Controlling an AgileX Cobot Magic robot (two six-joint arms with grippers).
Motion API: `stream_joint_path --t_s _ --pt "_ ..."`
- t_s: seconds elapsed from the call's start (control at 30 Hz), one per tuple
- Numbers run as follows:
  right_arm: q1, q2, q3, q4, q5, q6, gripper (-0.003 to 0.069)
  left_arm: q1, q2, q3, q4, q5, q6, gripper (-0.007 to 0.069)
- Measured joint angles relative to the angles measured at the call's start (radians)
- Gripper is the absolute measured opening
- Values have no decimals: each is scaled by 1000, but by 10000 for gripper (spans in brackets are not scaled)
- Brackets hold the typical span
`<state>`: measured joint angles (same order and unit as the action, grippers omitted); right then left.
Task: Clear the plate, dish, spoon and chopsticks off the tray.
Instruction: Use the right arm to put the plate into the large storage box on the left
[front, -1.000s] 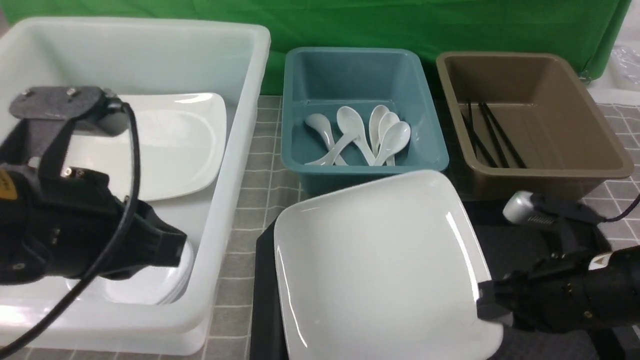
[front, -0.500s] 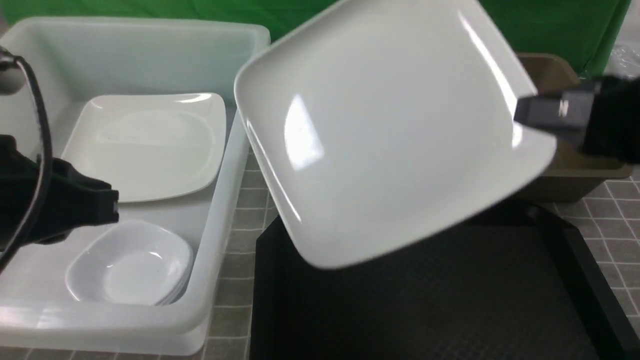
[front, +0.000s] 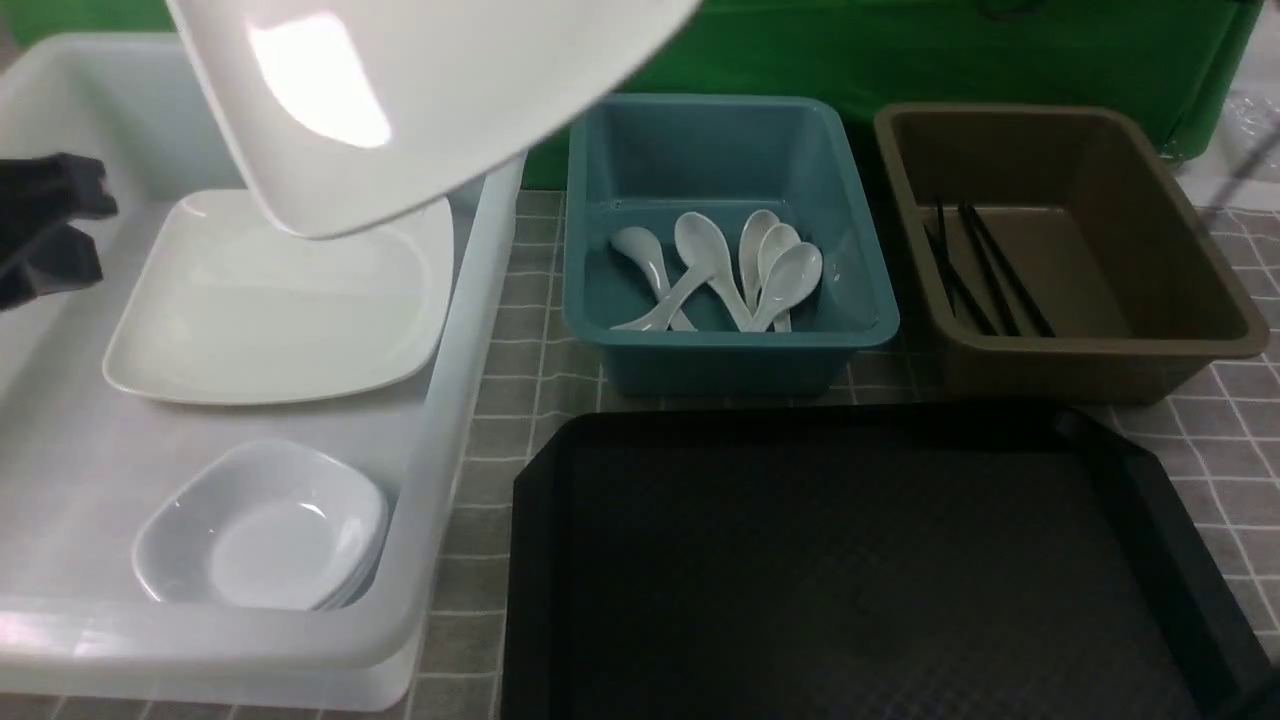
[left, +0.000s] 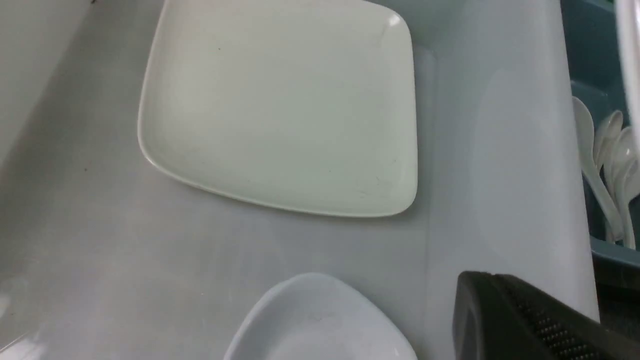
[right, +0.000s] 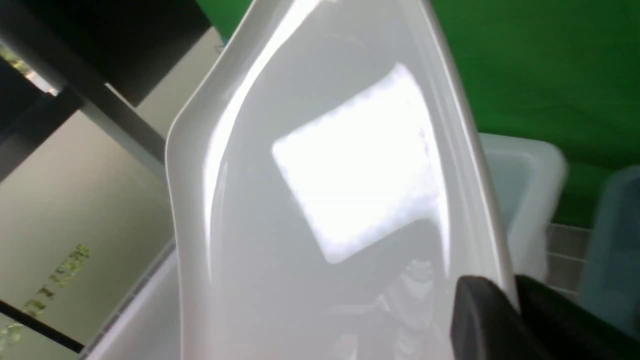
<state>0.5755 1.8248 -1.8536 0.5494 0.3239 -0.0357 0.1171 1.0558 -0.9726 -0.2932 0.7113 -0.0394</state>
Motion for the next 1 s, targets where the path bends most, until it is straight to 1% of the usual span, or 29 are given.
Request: stream_joint_path --t_s 0.13,0.27,0.33,0.4,0.57,0.7,0.8,1.0 --pt "49 152 -168 0 -22 64 52 41 1 0 -23 7 27 3" --pt "100 339 -320 1 -110 150 52 51 1 0 -25 16 39 3" --pt "114 399 -349 1 -152 174 52 51 1 0 -25 21 39 3" --pt "125 458 -366 2 -198 201 52 51 1 0 -23 27 39 3" --pt "138 543 -368 2 -277 213 53 51 1 0 -22 41 56 3" --pt "137 593 -368 3 -317 222 53 51 1 0 -10 42 73 3" --pt "136 622 -369 5 -318 226 55 51 1 0 10 42 99 3" --pt "136 634 -371 8 -344 227 98 51 1 0 31 41 107 3"
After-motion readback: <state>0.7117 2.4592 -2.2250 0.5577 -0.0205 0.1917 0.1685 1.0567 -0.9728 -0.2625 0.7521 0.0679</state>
